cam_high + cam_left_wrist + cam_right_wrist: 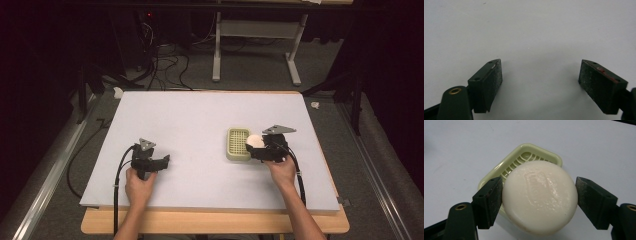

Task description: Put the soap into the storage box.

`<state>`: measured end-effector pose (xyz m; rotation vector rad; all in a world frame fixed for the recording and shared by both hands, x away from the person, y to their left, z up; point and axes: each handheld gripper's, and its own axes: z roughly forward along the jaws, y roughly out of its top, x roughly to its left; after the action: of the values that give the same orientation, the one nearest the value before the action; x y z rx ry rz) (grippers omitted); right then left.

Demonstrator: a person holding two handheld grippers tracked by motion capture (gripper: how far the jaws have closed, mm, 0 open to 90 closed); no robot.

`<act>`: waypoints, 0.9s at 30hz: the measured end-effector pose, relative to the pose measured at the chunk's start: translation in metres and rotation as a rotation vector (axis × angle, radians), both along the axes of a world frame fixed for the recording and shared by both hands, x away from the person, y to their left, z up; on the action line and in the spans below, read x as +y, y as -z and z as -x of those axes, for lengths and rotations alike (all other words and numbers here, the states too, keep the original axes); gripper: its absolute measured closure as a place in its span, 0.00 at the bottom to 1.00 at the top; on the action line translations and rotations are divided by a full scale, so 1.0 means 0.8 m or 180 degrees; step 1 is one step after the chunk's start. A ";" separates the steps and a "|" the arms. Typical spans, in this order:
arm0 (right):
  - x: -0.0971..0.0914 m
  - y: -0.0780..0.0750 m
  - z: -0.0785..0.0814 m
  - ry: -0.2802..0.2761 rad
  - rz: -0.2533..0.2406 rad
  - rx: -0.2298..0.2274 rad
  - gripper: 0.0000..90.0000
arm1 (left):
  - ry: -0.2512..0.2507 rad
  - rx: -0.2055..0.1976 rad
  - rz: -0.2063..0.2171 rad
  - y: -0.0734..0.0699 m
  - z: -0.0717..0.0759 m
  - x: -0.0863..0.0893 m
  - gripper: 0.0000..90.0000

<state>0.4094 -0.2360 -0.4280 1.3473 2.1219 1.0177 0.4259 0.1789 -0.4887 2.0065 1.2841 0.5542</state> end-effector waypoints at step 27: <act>0.069 0.007 -0.061 -0.0244 0.0301 0.0219 0.28 | 0.0003 0.0002 -0.0005 0.000 0.000 0.000 0.22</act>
<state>0.4583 -0.1807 -0.4334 1.2820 2.2582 0.9001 0.4256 0.1789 -0.4886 2.0085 1.2835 0.5542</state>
